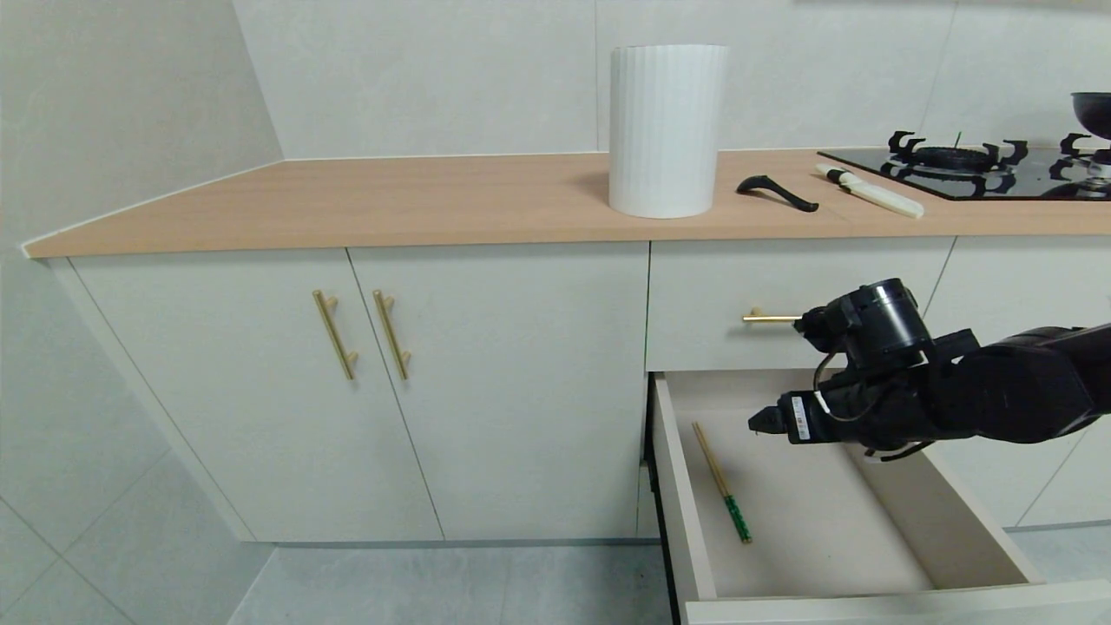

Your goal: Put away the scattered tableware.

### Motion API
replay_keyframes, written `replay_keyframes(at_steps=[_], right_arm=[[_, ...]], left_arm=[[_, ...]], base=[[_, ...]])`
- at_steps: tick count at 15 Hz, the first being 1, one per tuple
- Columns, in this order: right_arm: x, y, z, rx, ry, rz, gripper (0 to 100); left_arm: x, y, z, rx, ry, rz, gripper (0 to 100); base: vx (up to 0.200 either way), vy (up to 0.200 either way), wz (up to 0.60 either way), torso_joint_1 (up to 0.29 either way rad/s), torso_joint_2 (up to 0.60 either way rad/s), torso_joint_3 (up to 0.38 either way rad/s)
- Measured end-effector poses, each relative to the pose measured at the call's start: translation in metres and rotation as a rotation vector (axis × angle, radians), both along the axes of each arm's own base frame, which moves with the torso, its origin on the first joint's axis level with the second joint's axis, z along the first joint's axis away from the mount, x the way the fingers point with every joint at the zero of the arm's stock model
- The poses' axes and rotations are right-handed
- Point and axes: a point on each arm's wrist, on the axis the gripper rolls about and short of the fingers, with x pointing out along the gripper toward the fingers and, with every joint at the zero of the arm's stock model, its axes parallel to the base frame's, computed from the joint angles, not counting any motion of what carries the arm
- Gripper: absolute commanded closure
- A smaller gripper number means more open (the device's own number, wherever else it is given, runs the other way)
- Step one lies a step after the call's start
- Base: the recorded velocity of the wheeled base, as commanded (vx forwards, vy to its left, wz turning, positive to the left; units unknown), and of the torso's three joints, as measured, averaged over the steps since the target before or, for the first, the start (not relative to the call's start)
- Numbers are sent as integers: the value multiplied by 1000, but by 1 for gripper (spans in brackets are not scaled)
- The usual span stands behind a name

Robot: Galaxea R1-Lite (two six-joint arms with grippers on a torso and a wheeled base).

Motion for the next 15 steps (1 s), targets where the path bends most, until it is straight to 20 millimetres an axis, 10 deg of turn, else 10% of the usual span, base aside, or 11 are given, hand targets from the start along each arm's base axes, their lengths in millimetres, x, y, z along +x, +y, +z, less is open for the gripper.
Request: replay_keyframes(at_steps=[15], right_arm=[[-39, -43, 64, -35, -202, -13, 0]], left_arm=[[0, 0, 0, 0, 1, 0, 0]], base=[[0, 0, 0, 135, -392, -255]])
